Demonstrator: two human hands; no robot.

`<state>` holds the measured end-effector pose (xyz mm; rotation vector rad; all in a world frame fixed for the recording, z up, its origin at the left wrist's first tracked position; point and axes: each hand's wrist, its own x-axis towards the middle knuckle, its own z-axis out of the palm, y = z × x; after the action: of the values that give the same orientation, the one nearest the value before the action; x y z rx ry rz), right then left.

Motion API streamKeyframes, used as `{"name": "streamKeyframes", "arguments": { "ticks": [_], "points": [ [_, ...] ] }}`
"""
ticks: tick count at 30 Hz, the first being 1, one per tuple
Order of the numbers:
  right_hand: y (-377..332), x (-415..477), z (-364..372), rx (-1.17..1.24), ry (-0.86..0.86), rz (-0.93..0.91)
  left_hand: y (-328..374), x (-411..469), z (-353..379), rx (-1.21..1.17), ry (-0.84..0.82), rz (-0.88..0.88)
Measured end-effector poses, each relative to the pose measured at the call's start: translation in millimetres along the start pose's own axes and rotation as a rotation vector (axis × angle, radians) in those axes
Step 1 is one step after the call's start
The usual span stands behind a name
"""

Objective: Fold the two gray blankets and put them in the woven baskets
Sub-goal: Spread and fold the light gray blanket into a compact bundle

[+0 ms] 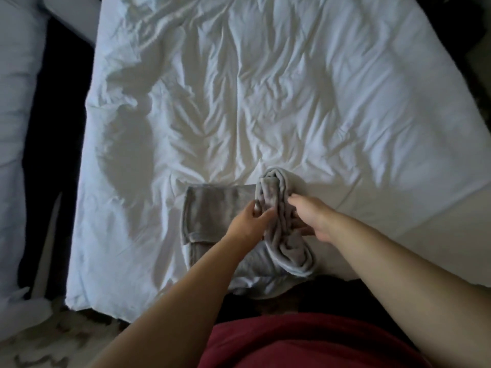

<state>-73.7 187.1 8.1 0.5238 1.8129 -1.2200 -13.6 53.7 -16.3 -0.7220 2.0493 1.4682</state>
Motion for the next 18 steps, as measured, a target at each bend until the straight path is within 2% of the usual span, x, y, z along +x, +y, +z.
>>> {"name": "streamKeyframes", "arguments": {
  "ticks": [6, 9, 11, 14, 18],
  "points": [
    [8, 2, -27, 0.056, -0.184, 0.006, 13, 1, 48, 0.227, -0.031, -0.001],
    [13, 11, -44, -0.033, -0.227, -0.005, 24, 9, 70, 0.448, -0.015, -0.099],
    [15, 19, -60, -0.148, -0.285, -0.006, 30, 11, 85, 0.538, 0.003, -0.200],
    [15, 35, -85, -0.376, -0.330, -0.059, 33, 10, 103, 0.484, 0.114, -0.349],
    [-1, 54, -116, -0.745, -0.234, -0.309, 36, 12, 119, 0.469, 0.238, -0.414]
  ]
}}
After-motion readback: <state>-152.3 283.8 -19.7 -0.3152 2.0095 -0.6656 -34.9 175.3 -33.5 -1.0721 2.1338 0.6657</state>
